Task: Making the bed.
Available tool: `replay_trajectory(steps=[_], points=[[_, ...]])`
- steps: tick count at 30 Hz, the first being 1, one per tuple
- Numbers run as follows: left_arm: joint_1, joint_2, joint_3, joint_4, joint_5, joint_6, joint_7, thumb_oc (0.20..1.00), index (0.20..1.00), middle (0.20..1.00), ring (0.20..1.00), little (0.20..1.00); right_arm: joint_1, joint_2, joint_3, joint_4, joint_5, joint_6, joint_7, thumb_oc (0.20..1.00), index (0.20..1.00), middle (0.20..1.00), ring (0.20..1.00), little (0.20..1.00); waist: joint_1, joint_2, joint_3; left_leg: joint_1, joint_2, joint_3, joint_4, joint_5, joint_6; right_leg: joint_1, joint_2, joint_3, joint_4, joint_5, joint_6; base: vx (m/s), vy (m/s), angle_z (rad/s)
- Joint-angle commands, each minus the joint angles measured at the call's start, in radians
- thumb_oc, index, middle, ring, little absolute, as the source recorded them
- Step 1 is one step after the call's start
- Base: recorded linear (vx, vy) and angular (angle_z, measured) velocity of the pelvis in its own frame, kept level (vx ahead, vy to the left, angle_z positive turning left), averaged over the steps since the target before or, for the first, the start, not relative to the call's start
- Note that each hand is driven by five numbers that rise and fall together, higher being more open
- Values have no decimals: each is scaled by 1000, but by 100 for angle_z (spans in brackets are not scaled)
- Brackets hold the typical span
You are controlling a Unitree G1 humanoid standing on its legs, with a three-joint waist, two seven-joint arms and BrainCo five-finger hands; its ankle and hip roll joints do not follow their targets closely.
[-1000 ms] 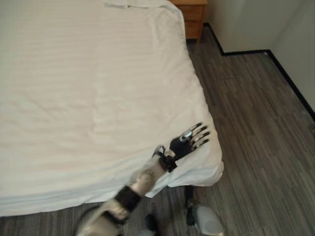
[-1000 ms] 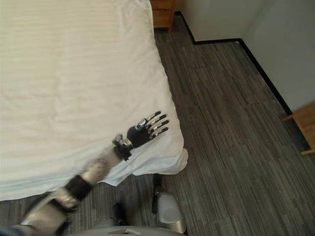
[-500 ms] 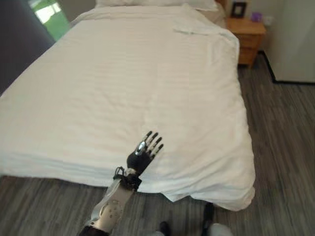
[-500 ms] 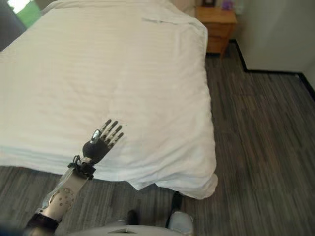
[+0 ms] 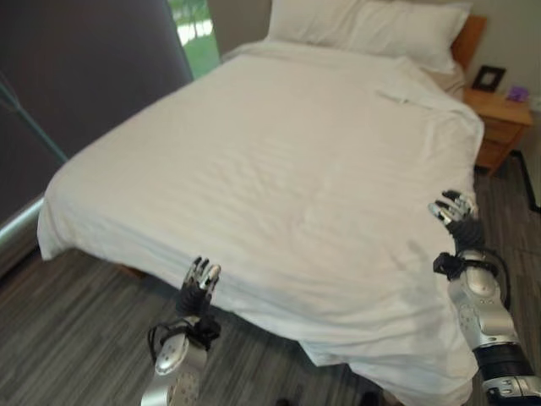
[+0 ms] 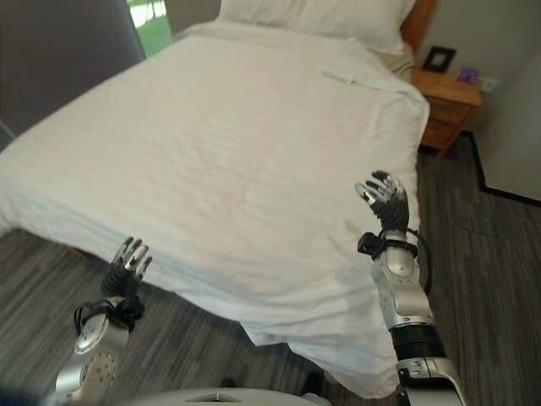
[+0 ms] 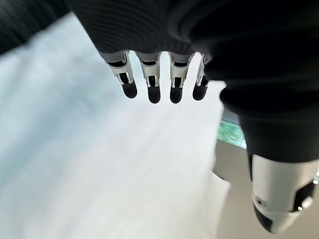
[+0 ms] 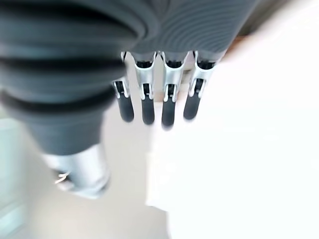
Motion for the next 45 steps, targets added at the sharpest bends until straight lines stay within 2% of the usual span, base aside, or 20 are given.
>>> replay_trajectory(steps=[1,4,7,8,10,13,14,16,17,18,20,25,32,33,37,38,41,43,44,45], points=[[-71,39,-13,-63,-4,-50,-12,1000,1000,1000,1000,1000,-148,-39,-5,-8,75,-87,-16,200,200,200,200,200,29,23,76,-3,32,2,-52,66,-92,189,-42,-34,13,-99,66,-32,-35,10],[-92,40,-48,-40,-24,-59,-15,1000,1000,1000,1000,1000,-172,6,14,69,90,-96,-30,200,200,200,200,200,41,47,94,-40,30,-10,-52,83,-102,168,-43,-47,13,-102,65,-47,-47,20],[-121,42,-95,-22,-33,-63,-21,1000,1000,1000,1000,1000,-174,66,-12,319,185,-78,-48,200,200,200,200,200,43,99,128,-75,24,-9,-52,97,-115,135,-50,-47,13,-102,64,-38,-40,23],[-125,35,-101,-27,-31,-60,-24,1000,1000,1000,1000,1000,-120,82,-32,328,175,-67,-48,200,200,200,200,200,28,121,139,-91,23,-1,-52,102,-119,113,-56,-42,13,-100,67,-48,-6,-5],[-133,19,-118,-20,-19,-49,-31,1000,1000,1000,1000,1000,-31,87,-64,336,141,-53,-43,200,200,200,200,200,-5,140,149,-99,25,15,-52,100,-117,89,-61,-24,13,-95,71,-14,13,-10],[-175,26,-160,-3,35,-26,-57,1000,1000,1000,1000,1000,128,51,-139,395,130,-22,4,200,200,200,200,200,-78,130,161,-83,34,55,-52,83,-102,65,-56,28,13,-86,76,10,8,-18],[-175,25,-161,-3,35,-26,-57,1000,1000,1000,1000,1000,128,50,-140,395,131,-22,5,200,200,200,200,200,-76,131,160,-86,34,56,-52,86,-101,61,-57,29,13,-82,76,15,8,-36],[-196,31,-179,-21,62,-15,-73,1000,1000,1000,1000,1000,251,32,-220,438,142,-17,22,200,200,200,200,200,-131,113,162,-69,37,85,-52,71,-88,47,-52,69,13,-72,80,10,17,-50],[-196,31,-179,-21,62,-15,-73,1000,1000,1000,1000,1000,252,32,-220,438,142,-17,22,200,200,200,200,200,-130,112,160,-70,37,86,-52,71,-88,45,-52,70,13,-71,80,26,9,-40],[-212,37,-195,-24,80,-9,-80,1000,1000,1000,1000,1000,310,11,-269,527,131,-4,29,200,200,200,200,200,-163,101,161,-52,40,101,-52,57,-82,44,-49,87,13,-71,84,28,-8,-33],[-226,33,-220,-20,94,-4,-87,1000,1000,1000,1000,1000,359,-27,-324,612,122,8,38,200,200,200,200,200,-193,91,160,-41,42,121,-52,48,-78,39,-47,109,13,-66,86,15,-2,-42],[-256,31,-265,-2,124,-10,-101,1000,1000,1000,1000,1000,412,-52,-427,765,150,13,45,200,200,200,200,200,-238,86,161,-16,45,157,-52,36,-70,22,-45,150,13,-53,91,5,21,-43],[-261,40,-266,-4,122,-15,-107,1000,1000,1000,1000,1000,398,-41,-396,754,128,6,49,200,200,200,200,200,-243,70,154,-2,48,163,-52,34,-66,30,-40,152,13,-47,97,5,9,-31],[-261,46,-261,-22,117,-20,-101,1000,1000,1000,1000,1000,395,-24,-350,689,101,0,57,1000,1000,1000,1000,1000,-238,61,151,-2,48,160,-52,34,-65,34,-38,151,13,-42,98,-6,26,9],[-265,63,-276,-47,171,-24,-103,1000,1000,1000,1000,1000,422,9,-233,410,-5,-21,65,1000,1000,1000,1000,1000,-241,32,150,-2,38,148,-52,36,-61,45,-47,136,13,-11,106,-25,59,8],[-264,64,-276,-47,171,-24,-103,1000,1000,1000,1000,1000,425,12,-233,405,-8,-19,63,1000,1000,1000,1000,1000,-242,31,148,-4,37,147,-52,37,-61,43,-48,135,13,-11,107,-69,72,13],[-262,90,-280,-60,208,-28,-106,1000,1000,1000,1000,1000,449,0,-134,176,-185,-15,74,1000,1000,1000,1000,1000,-239,-2,155,-32,41,172,-52,49,-60,-9,-41,147,13,55,123,-123,40,6],[-246,114,-265,-73,222,-36,-107,1000,1000,1000,1000,1000,456,-13,-106,124,-250,-11,77,1000,1000,1000,1000,1000,-216,-16,164,-39,63,212,-52,59,-61,6,-18,92,13,53,123,-147,-18,-21],[-246,115,-264,-73,222,-36,-107,1000,1000,1000,1000,1000,456,-12,-106,123,-250,-11,77,1000,1000,1000,1000,1000,-217,-18,162,-43,62,212,-52,62,-60,2,-19,92,13,56,122,-110,-7,-60],[-246,125,-255,-78,232,-37,-105,1000,1000,1000,1000,1000,455,-18,-95,106,-281,-6,72,1000,1000,1000,1000,1000,-203,-20,167,-37,76,237,-52,63,-60,37,-8,44,13,39,117,-120,119,-83]])
